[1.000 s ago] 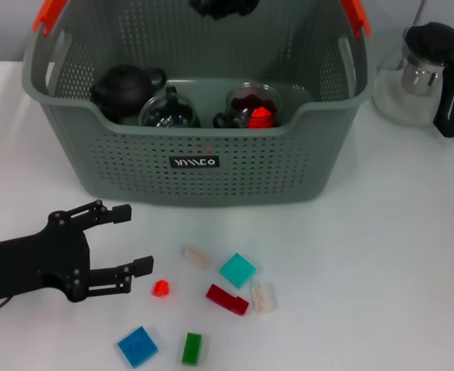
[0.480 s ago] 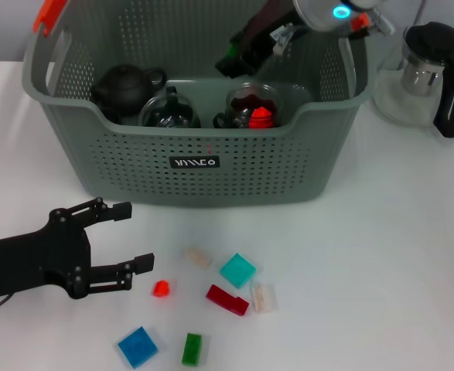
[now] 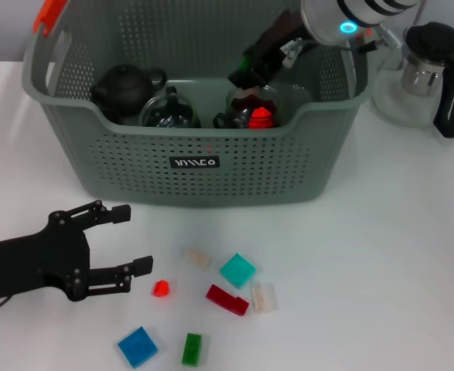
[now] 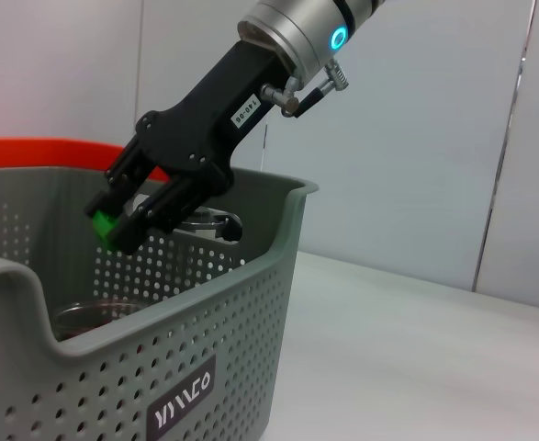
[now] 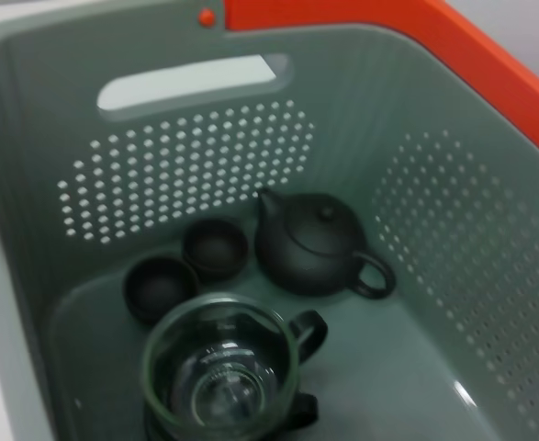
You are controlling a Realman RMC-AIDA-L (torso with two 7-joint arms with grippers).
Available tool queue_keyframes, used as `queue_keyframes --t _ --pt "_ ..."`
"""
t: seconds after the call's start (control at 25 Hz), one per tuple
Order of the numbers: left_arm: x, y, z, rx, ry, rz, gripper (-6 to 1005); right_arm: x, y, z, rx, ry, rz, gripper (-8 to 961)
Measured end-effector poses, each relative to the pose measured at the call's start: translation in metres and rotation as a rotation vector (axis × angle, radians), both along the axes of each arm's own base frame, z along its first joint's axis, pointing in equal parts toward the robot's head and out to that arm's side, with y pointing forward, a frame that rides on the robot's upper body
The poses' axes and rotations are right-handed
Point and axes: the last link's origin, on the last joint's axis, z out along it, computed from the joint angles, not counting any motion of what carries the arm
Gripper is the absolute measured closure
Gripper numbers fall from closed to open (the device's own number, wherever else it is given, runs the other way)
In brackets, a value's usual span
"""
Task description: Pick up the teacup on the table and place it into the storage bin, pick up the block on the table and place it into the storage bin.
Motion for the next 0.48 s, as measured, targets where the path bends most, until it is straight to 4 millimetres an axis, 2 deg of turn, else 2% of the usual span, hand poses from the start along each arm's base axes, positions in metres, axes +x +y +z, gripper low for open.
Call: queue_keyframes --t 0.2,0.48 --pt "-0.001 -0.002 0.000 -0.001 0.000 0.006 121 0.000 0.002 0.002 0.020 -0.011 -0.002 488" --pt "-0.001 -0.003 -0.001 -0.003 -0.004 0.007 121 -0.015 -0.001 0.021 0.057 0.037 0.041 269"
